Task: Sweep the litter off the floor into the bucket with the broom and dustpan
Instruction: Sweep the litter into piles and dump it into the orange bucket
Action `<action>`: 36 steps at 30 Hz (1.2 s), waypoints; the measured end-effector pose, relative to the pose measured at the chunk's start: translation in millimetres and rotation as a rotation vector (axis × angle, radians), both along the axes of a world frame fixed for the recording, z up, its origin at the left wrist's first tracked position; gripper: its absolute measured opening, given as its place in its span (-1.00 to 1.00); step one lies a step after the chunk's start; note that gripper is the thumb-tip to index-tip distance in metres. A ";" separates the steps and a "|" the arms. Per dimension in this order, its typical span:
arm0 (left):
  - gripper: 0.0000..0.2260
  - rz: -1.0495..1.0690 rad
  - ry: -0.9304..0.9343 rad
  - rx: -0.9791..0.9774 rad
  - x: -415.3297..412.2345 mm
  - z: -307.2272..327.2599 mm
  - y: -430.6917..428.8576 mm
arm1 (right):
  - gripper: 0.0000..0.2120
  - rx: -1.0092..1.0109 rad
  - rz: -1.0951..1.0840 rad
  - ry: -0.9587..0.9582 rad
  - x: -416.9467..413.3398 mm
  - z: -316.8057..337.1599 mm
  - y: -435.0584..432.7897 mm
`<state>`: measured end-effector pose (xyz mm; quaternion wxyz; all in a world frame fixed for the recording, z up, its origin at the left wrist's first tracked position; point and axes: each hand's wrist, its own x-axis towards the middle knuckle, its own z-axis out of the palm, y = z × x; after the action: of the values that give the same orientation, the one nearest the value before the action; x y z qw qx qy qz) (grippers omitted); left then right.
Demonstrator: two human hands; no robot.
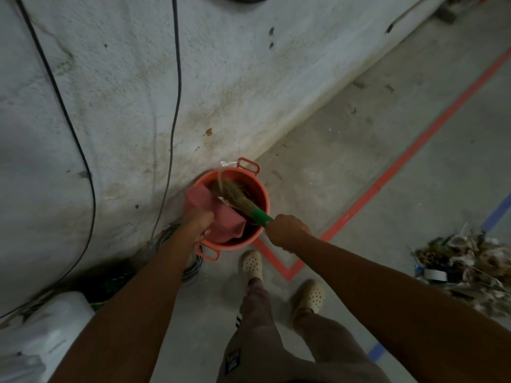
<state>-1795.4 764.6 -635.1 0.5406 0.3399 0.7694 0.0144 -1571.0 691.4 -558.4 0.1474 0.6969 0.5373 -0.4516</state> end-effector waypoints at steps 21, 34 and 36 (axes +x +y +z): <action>-0.83 -0.163 0.030 -0.008 -42.5 -1.3 -1.4 | -0.64 -0.054 -0.352 -0.032 18.5 -19.2 -7.1; -0.77 -0.347 0.070 -0.038 -8.0 -1.2 -11.2 | -0.63 -0.123 -0.687 -0.015 37.0 -12.6 -103.4; -0.82 -0.365 0.096 -0.065 -9.7 -2.9 -15.6 | -0.64 -0.130 -0.651 -0.010 34.6 -14.0 -117.3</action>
<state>-1805.1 749.1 -638.0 0.5077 0.4566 0.7199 -0.1248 -1536.3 574.1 -572.4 0.0420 0.8235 0.2556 -0.5047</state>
